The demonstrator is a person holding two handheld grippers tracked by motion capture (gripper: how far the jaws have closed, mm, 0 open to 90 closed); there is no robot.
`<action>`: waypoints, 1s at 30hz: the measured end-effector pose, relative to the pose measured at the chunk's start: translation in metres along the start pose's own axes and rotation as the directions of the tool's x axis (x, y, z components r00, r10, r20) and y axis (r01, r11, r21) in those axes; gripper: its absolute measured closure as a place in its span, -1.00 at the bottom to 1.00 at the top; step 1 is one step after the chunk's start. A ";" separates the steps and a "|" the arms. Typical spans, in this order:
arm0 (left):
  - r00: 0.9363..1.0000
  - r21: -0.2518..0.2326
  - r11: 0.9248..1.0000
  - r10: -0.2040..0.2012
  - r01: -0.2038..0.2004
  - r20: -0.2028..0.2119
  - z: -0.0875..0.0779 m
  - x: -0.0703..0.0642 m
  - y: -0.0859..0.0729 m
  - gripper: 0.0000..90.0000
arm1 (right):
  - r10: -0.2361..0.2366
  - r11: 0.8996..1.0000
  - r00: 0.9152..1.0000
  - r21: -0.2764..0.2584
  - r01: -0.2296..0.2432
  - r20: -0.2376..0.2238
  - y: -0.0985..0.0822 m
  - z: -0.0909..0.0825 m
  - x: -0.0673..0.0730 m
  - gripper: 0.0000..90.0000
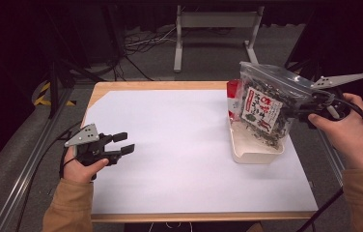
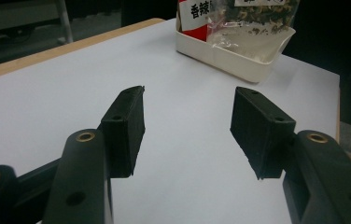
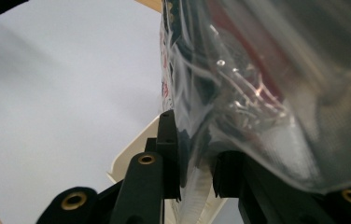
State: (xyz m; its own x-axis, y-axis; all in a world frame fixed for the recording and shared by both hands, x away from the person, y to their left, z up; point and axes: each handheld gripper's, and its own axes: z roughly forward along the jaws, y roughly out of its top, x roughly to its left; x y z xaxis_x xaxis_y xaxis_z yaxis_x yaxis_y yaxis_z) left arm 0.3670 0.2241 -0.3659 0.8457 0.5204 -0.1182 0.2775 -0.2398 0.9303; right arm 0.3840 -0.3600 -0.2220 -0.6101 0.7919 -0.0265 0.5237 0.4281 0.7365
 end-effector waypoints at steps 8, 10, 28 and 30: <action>1.000 -0.003 1.000 0.005 -0.005 0.000 0.000 0.000 0.000 0.00 | -0.020 0.997 1.000 0.072 0.019 0.015 -0.002 0.016 0.006 0.68; 1.000 -0.004 1.000 0.005 -0.005 -0.001 0.000 0.001 0.000 0.00 | -0.023 0.997 1.000 0.080 0.022 0.014 -0.003 0.019 0.007 0.68; 1.000 0.003 1.000 0.003 -0.003 0.003 0.003 0.000 0.000 0.00 | 0.014 0.994 1.000 0.108 -0.013 -0.010 -0.032 0.055 -0.003 0.68; 1.000 0.004 1.000 0.000 0.000 0.004 0.004 0.000 0.001 0.00 | 0.020 0.995 1.000 0.099 -0.019 -0.012 -0.036 0.055 -0.005 0.68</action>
State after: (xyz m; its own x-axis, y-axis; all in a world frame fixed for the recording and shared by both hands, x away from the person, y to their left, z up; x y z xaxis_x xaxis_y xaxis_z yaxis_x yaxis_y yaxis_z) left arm 0.3692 0.2207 -0.3668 0.8474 0.5173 -0.1194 0.2794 -0.2433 0.9288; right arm 0.4008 -0.3554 -0.2853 -0.6061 0.7954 -0.0037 0.5918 0.4540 0.6661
